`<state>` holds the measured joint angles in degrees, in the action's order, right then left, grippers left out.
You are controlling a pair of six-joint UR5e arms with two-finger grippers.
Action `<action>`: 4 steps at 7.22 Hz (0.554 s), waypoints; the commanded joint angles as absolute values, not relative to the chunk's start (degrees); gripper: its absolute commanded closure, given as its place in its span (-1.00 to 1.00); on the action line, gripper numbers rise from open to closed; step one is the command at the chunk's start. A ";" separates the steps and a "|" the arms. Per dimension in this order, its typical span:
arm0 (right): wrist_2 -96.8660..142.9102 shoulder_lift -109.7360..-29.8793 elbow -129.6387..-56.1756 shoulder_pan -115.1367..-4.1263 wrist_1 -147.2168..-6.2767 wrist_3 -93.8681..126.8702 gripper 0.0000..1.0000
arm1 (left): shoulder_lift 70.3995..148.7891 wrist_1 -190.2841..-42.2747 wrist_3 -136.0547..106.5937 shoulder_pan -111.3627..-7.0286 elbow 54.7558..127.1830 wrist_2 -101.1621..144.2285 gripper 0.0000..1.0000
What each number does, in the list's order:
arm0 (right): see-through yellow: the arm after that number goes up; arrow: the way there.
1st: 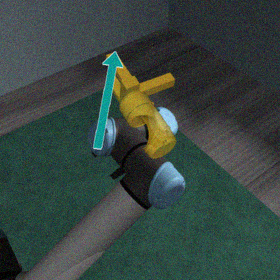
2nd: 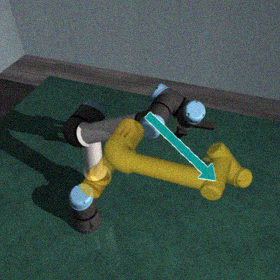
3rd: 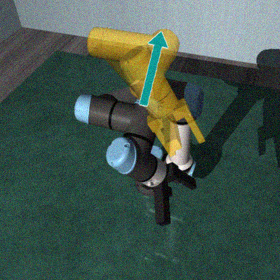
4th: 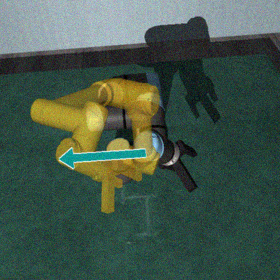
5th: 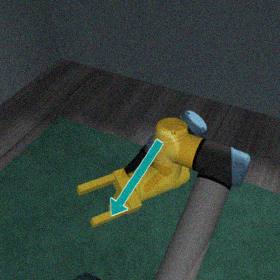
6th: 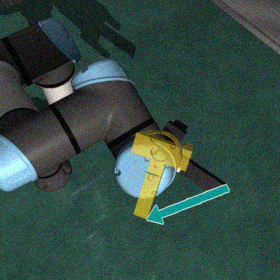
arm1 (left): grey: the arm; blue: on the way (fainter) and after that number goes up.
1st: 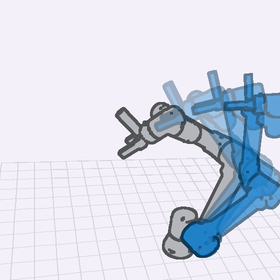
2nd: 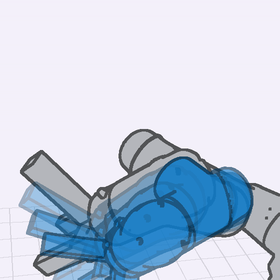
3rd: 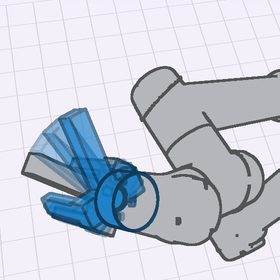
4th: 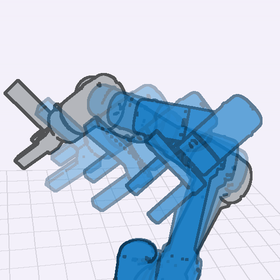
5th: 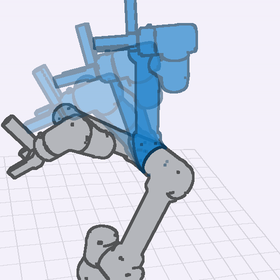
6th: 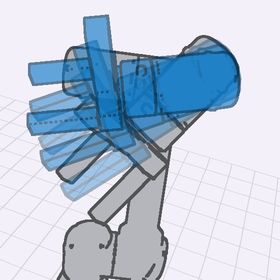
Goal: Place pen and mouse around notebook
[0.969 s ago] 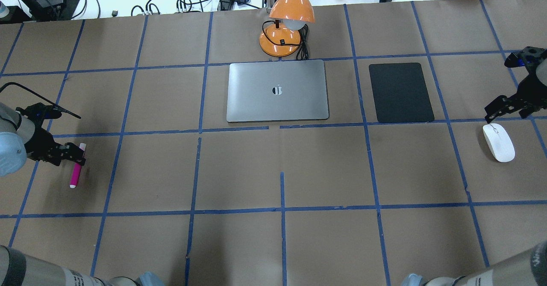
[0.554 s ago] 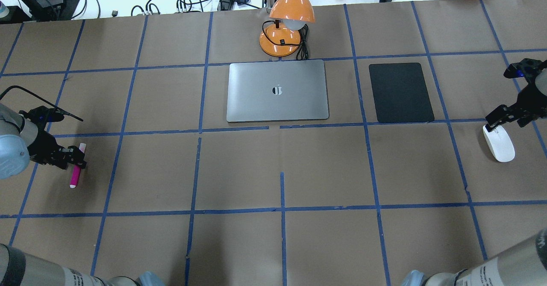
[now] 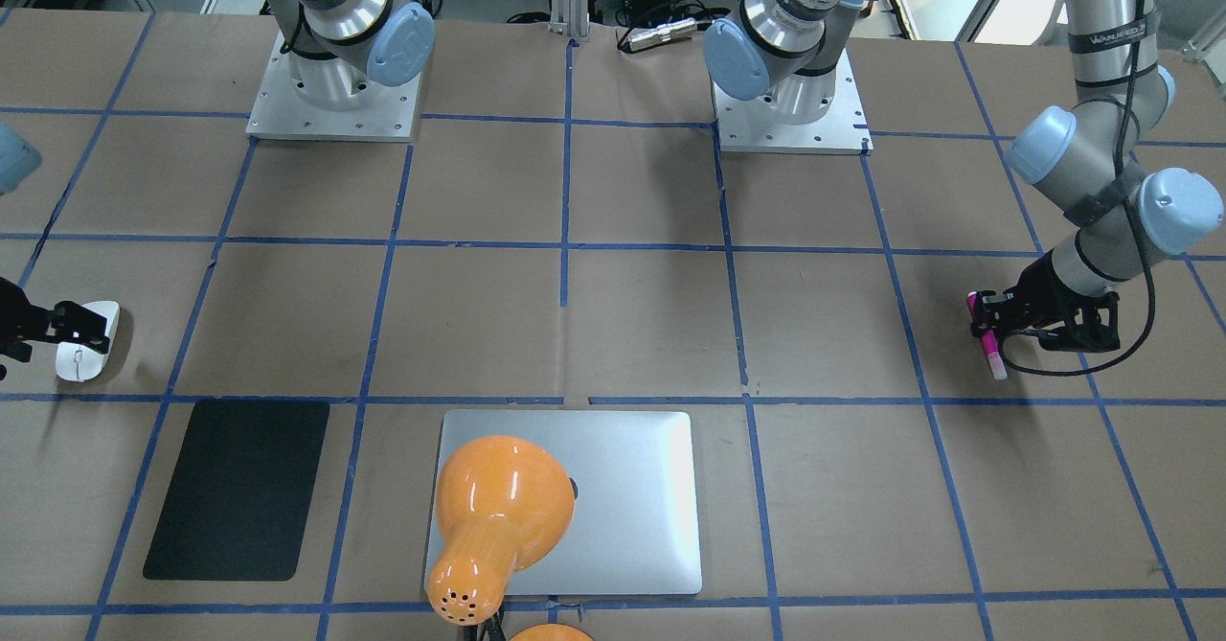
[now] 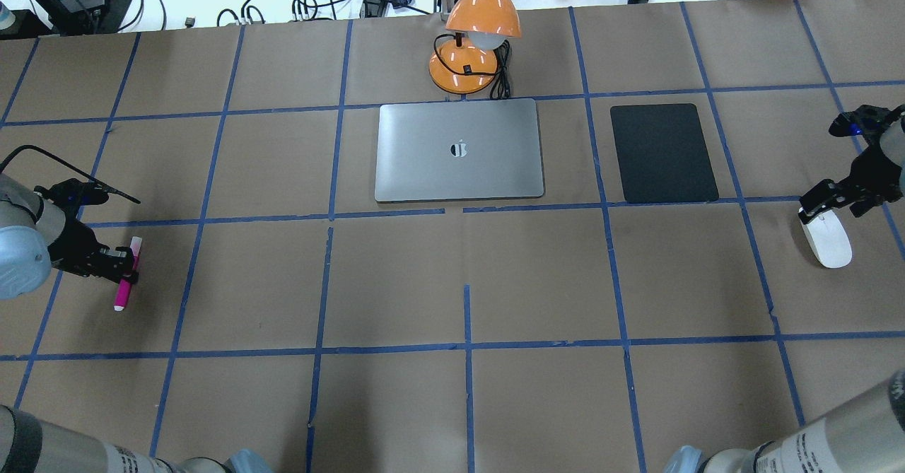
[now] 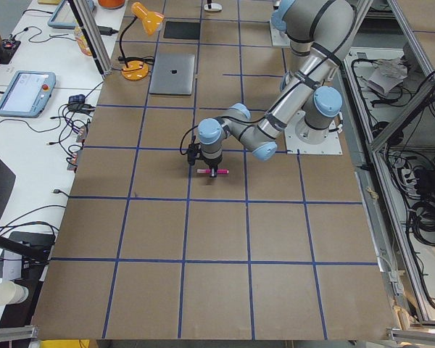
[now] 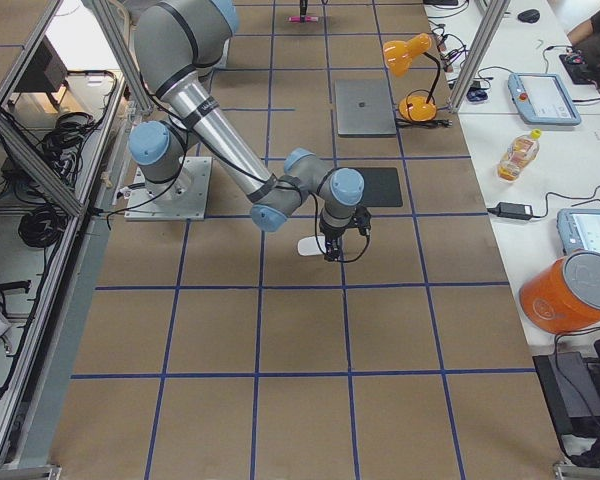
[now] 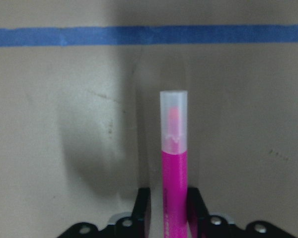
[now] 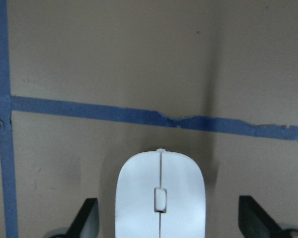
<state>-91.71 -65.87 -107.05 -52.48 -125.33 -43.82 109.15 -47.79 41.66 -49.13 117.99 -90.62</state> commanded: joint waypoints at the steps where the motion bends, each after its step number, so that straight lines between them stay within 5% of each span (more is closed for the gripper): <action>1: -91.93 -65.48 -107.40 -52.47 -124.89 -43.68 -1.00 | 108.11 -48.25 41.66 -49.22 117.78 -90.79 1.00; 3: -92.19 -65.65 -109.16 -52.47 -125.51 -41.76 -0.95 | 105.23 -55.24 32.25 -50.44 116.20 -90.70 1.00; 4: -92.20 -65.92 -108.81 -52.47 -125.51 -41.75 -0.67 | 102.07 -60.76 23.03 -53.32 116.02 -90.01 1.00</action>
